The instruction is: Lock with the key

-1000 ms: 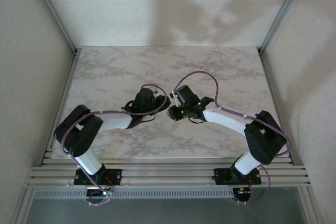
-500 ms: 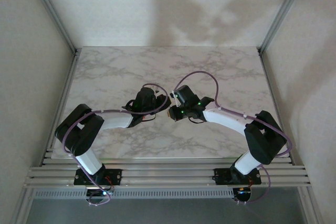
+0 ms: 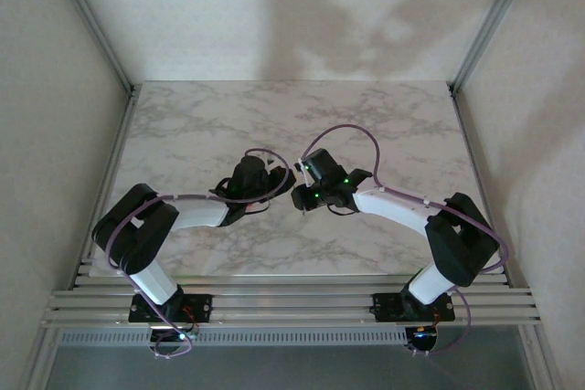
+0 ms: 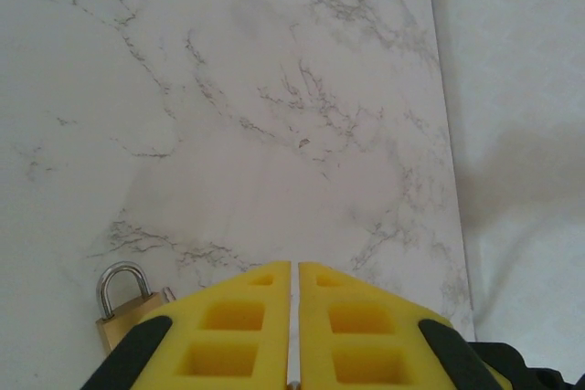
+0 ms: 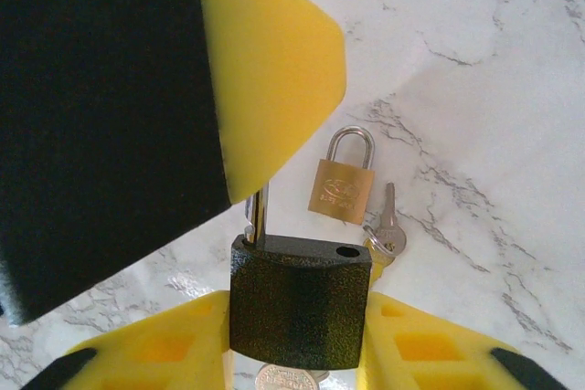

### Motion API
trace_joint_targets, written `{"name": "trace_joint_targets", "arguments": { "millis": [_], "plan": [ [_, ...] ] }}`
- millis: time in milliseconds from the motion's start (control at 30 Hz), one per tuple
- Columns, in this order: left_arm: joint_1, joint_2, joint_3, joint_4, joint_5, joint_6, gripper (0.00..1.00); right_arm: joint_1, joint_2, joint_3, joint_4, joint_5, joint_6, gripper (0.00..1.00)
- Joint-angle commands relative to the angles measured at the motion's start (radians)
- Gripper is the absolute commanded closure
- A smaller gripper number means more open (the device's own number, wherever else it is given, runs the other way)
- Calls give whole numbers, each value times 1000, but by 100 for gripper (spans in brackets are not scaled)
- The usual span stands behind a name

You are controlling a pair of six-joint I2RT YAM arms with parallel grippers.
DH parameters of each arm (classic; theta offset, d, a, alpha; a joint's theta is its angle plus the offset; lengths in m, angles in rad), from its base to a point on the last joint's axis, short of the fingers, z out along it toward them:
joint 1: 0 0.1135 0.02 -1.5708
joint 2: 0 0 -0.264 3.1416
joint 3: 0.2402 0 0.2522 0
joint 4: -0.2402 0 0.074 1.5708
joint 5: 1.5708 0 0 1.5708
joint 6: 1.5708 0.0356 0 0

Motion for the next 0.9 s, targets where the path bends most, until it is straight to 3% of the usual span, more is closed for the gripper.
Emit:
{"name": "trace_joint_targets", "arguments": {
  "millis": [0,500,867],
  "plan": [
    [7,-50,-28,44,-12,-24,100,6,-19,14,8,-8,-11,63],
    [13,-93,-26,18,-1,-24,100,-4,-86,-28,38,-26,1,46],
    [10,-135,-52,49,39,-63,100,-30,-132,-86,129,-159,23,53]
  ]
}}
